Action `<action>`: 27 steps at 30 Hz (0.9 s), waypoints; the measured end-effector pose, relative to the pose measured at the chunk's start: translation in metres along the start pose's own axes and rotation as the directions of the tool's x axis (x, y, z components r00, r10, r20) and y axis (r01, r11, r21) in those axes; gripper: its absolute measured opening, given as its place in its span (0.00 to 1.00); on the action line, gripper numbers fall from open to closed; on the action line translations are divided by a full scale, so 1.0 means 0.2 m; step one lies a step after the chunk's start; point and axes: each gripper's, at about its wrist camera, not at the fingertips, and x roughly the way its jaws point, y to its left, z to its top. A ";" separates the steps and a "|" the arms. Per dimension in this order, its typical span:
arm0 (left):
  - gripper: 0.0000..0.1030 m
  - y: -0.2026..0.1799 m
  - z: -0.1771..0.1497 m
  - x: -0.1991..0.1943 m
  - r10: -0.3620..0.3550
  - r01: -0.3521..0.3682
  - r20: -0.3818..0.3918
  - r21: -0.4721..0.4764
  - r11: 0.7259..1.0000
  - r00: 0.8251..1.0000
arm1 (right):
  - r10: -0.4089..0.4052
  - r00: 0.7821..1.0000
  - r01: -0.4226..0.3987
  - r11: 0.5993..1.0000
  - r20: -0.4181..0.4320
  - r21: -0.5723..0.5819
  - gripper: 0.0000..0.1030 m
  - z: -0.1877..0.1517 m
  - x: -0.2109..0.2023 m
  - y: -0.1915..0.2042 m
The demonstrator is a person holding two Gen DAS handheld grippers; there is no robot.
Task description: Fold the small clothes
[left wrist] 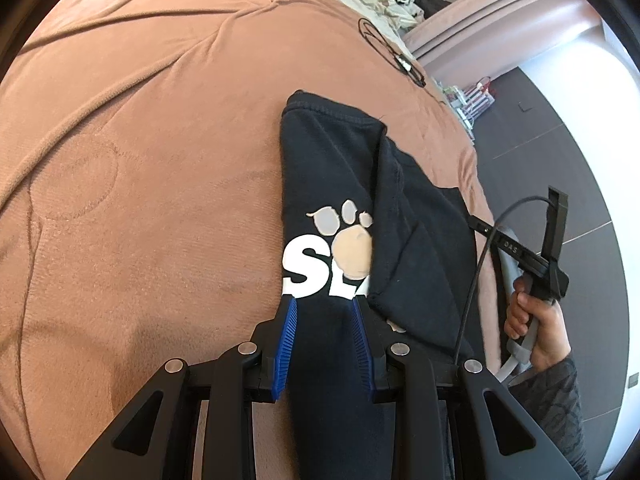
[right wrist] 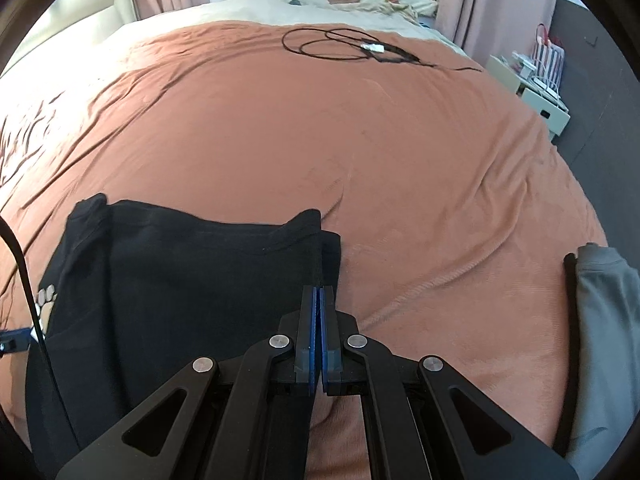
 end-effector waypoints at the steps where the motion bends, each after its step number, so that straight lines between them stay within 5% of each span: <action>1: 0.29 0.00 0.00 0.00 0.008 -0.008 -0.001 0.000 1.000 1.000 | -0.004 1.000 0.004 1.000 -0.010 0.000 0.00 0.00 0.03 0.00; 7: 0.29 0.03 -0.01 0.02 0.016 -0.016 -0.018 -0.024 1.000 1.000 | -0.120 0.991 0.121 0.993 -0.053 -0.002 0.00 0.02 0.11 -0.01; 16: 0.29 0.04 -0.02 0.00 0.007 -0.007 -0.023 -0.026 1.000 1.000 | 0.017 0.998 -0.022 0.995 -0.059 -0.094 0.01 0.00 -0.13 0.19; 18: 0.29 0.04 -0.02 0.01 0.001 -0.002 -0.030 -0.023 1.000 1.000 | 0.062 0.994 -0.073 0.989 -0.089 -0.127 0.12 -0.04 -0.18 0.25; 20: 0.29 0.04 -0.02 0.01 -0.007 0.006 -0.033 -0.025 1.000 0.999 | 0.068 0.994 -0.083 0.982 -0.089 -0.171 0.46 -0.09 -0.22 0.32; 21: 0.29 0.04 -0.02 0.01 -0.009 0.008 -0.033 -0.025 1.000 0.999 | 0.077 0.994 -0.092 0.976 -0.083 -0.199 0.51 -0.12 -0.25 0.37; 27: 0.29 0.04 -0.04 0.03 -0.015 0.015 -0.034 -0.024 1.000 0.999 | 0.120 0.990 -0.136 0.952 -0.072 -0.273 0.51 -0.25 -0.36 0.50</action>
